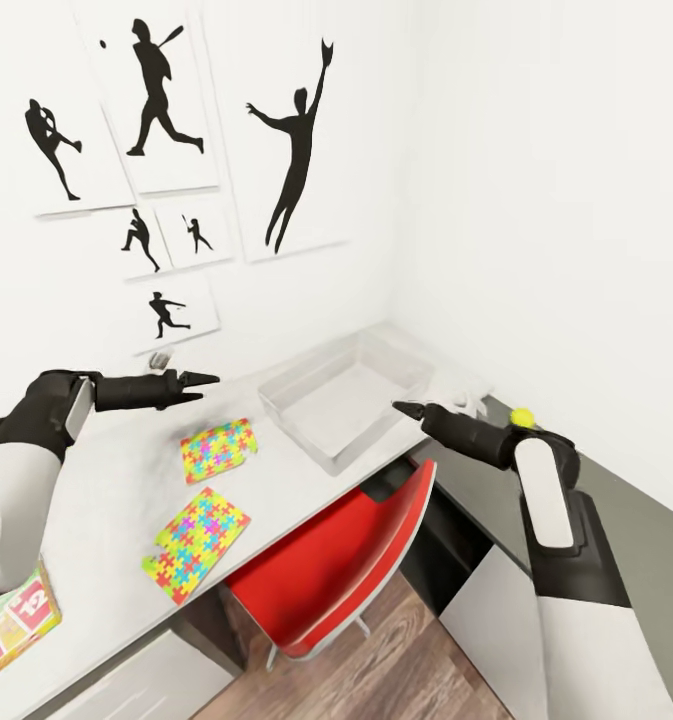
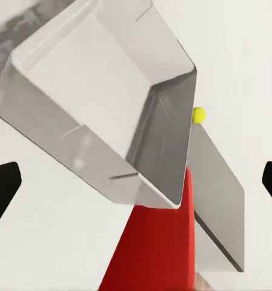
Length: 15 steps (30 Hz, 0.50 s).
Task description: Put all the toys in the child's room - the three board games (two on the bed and one on the table), the two jigsaw puzzles on the table, and the tennis ball on the table - inside the toy box on the table in the child's room.
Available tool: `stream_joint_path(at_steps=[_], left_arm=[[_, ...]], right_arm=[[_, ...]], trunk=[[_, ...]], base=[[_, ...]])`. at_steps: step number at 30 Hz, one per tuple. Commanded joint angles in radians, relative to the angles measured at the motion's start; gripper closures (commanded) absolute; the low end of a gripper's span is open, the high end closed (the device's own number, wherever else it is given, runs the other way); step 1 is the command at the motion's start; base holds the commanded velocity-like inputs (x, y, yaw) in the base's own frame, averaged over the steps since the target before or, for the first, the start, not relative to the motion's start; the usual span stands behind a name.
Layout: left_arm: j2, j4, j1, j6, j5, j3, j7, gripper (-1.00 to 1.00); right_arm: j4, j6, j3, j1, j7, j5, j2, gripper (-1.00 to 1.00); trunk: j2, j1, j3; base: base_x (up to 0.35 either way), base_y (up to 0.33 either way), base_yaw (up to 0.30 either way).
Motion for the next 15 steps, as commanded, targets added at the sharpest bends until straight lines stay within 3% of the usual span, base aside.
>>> stream_joint_path(at_steps=[1,5,9,13,15], left_arm=[[0.018,0.001,0.014,0.007,-0.005,0.004,-0.041,-1.00],[0.046,0.001,0.055,0.004,-0.007,0.004,-0.117,-1.00],[0.055,0.001,0.102,-0.003,-0.008,0.004,-0.179,-1.00],[0.059,0.001,0.157,-0.008,-0.007,0.003,-0.263,-1.00],[0.060,0.000,0.167,-0.010,-0.008,0.003,-0.286,-1.00]], right_arm=[[-0.020,0.006,-0.008,0.035,0.042,-0.015,-0.017,-1.00],[-0.047,0.006,-0.034,0.116,0.124,-0.039,-0.047,-1.00],[-0.056,0.006,-0.094,0.199,0.241,-0.046,-0.060,-1.00],[-0.064,0.006,-0.209,0.284,0.478,-0.048,-0.066,-1.00],[-0.065,0.006,-0.247,0.305,0.545,-0.047,-0.066,-1.00]], trunk=[[-0.001,0.001,0.000],[-0.001,0.001,0.007],[-0.001,0.001,0.013],[-0.001,0.001,0.020],[-0.001,0.001,0.023]], base=[[0.000,0.000,0.000],[0.000,0.000,0.000],[0.000,0.000,0.000],[-0.025,-0.090,0.000],[-0.101,-0.192,0.000]])
